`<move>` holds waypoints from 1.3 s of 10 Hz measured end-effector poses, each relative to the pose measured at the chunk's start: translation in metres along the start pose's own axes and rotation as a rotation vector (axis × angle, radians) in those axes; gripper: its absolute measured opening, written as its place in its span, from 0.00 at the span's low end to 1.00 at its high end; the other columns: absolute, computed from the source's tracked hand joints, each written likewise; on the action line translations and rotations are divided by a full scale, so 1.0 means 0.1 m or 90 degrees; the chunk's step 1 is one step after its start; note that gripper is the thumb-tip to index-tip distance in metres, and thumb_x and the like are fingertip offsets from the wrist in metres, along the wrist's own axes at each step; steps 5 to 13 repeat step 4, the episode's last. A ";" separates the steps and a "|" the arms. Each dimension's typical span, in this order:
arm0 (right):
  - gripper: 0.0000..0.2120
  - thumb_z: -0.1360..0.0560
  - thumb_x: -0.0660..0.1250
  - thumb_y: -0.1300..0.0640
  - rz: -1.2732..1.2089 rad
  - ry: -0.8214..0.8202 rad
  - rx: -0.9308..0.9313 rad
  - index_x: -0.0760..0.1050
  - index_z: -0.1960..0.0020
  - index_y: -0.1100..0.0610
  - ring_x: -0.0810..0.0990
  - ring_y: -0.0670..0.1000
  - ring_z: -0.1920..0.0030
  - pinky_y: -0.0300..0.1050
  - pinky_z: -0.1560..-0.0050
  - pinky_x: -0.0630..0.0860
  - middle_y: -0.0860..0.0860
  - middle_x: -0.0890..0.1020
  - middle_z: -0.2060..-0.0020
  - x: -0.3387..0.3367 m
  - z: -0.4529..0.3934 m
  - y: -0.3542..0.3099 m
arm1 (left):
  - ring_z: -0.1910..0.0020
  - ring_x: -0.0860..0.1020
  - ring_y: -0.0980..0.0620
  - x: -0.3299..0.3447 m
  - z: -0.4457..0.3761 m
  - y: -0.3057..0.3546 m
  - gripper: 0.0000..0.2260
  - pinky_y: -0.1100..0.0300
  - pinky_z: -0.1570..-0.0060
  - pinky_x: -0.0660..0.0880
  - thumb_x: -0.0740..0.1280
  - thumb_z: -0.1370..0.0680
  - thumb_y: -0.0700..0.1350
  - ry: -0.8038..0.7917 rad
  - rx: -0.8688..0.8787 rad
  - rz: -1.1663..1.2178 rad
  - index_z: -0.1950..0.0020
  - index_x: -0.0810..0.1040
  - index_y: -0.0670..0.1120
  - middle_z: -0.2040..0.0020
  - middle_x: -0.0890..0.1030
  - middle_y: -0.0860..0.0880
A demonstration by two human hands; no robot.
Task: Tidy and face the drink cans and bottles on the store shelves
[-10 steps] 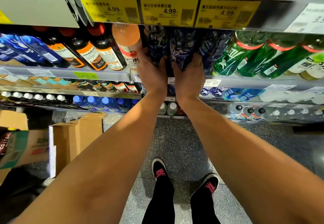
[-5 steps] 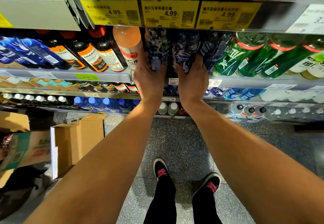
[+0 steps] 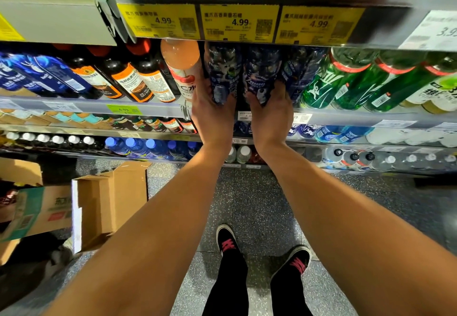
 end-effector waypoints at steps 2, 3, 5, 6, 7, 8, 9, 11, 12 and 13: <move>0.29 0.25 0.72 0.46 0.005 -0.012 0.000 0.69 0.31 0.62 0.78 0.58 0.39 0.53 0.42 0.76 0.58 0.80 0.40 0.01 0.00 0.01 | 0.46 0.80 0.49 0.01 0.04 -0.03 0.25 0.54 0.46 0.78 0.76 0.29 0.42 -0.005 -0.004 0.043 0.34 0.73 0.40 0.45 0.81 0.46; 0.26 0.25 0.72 0.49 -0.005 -0.020 -0.018 0.71 0.33 0.62 0.80 0.59 0.41 0.55 0.44 0.78 0.58 0.81 0.42 -0.05 0.00 0.00 | 0.47 0.80 0.50 0.02 0.07 -0.03 0.22 0.58 0.49 0.79 0.75 0.28 0.44 -0.040 -0.001 0.074 0.36 0.73 0.43 0.46 0.80 0.46; 0.21 0.24 0.70 0.53 0.014 -0.012 -0.054 0.74 0.36 0.63 0.81 0.60 0.46 0.56 0.48 0.80 0.59 0.83 0.47 -0.12 0.05 0.08 | 0.47 0.79 0.52 -0.09 0.18 -0.08 0.22 0.69 0.53 0.74 0.74 0.25 0.47 -0.037 -0.007 0.058 0.34 0.72 0.45 0.45 0.79 0.48; 0.21 0.24 0.70 0.53 0.014 -0.012 -0.054 0.74 0.36 0.63 0.81 0.60 0.46 0.56 0.48 0.80 0.59 0.83 0.47 -0.12 0.05 0.08 | 0.47 0.79 0.52 -0.09 0.18 -0.08 0.22 0.69 0.53 0.74 0.74 0.25 0.47 -0.037 -0.007 0.058 0.34 0.72 0.45 0.45 0.79 0.48; 0.21 0.24 0.70 0.53 0.014 -0.012 -0.054 0.74 0.36 0.63 0.81 0.60 0.46 0.56 0.48 0.80 0.59 0.83 0.47 -0.12 0.05 0.08 | 0.47 0.79 0.52 -0.09 0.18 -0.08 0.22 0.69 0.53 0.74 0.74 0.25 0.47 -0.037 -0.007 0.058 0.34 0.72 0.45 0.45 0.79 0.48; 0.21 0.24 0.70 0.53 0.014 -0.012 -0.054 0.74 0.36 0.63 0.81 0.60 0.46 0.56 0.48 0.80 0.59 0.83 0.47 -0.12 0.05 0.08 | 0.47 0.79 0.52 -0.09 0.18 -0.08 0.22 0.69 0.53 0.74 0.74 0.25 0.47 -0.037 -0.007 0.058 0.34 0.72 0.45 0.45 0.79 0.48; 0.21 0.24 0.70 0.53 0.014 -0.012 -0.054 0.74 0.36 0.63 0.81 0.60 0.46 0.56 0.48 0.80 0.59 0.83 0.47 -0.12 0.05 0.08 | 0.47 0.79 0.52 -0.09 0.18 -0.08 0.22 0.69 0.53 0.74 0.74 0.25 0.47 -0.037 -0.007 0.058 0.34 0.72 0.45 0.45 0.79 0.48; 0.21 0.24 0.70 0.53 0.014 -0.012 -0.054 0.74 0.36 0.63 0.81 0.60 0.46 0.56 0.48 0.80 0.59 0.83 0.47 -0.12 0.05 0.08 | 0.47 0.79 0.52 -0.09 0.18 -0.08 0.22 0.69 0.53 0.74 0.74 0.25 0.47 -0.037 -0.007 0.058 0.34 0.72 0.45 0.45 0.79 0.48; 0.21 0.24 0.70 0.53 0.014 -0.012 -0.054 0.74 0.36 0.63 0.81 0.60 0.46 0.56 0.48 0.80 0.59 0.83 0.47 -0.12 0.05 0.08 | 0.47 0.79 0.52 -0.09 0.18 -0.08 0.22 0.69 0.53 0.74 0.74 0.25 0.47 -0.037 -0.007 0.058 0.34 0.72 0.45 0.45 0.79 0.48; 0.21 0.24 0.70 0.53 0.014 -0.012 -0.054 0.74 0.36 0.63 0.81 0.60 0.46 0.56 0.48 0.80 0.59 0.83 0.47 -0.12 0.05 0.08 | 0.47 0.79 0.52 -0.09 0.18 -0.08 0.22 0.69 0.53 0.74 0.74 0.25 0.47 -0.037 -0.007 0.058 0.34 0.72 0.45 0.45 0.79 0.48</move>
Point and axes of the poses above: each hand's wrist, its own z-axis away from the middle knuckle, its own x-axis out of the palm, y = z × x, the point moved 7 cm from there along -z, towards the middle knuckle
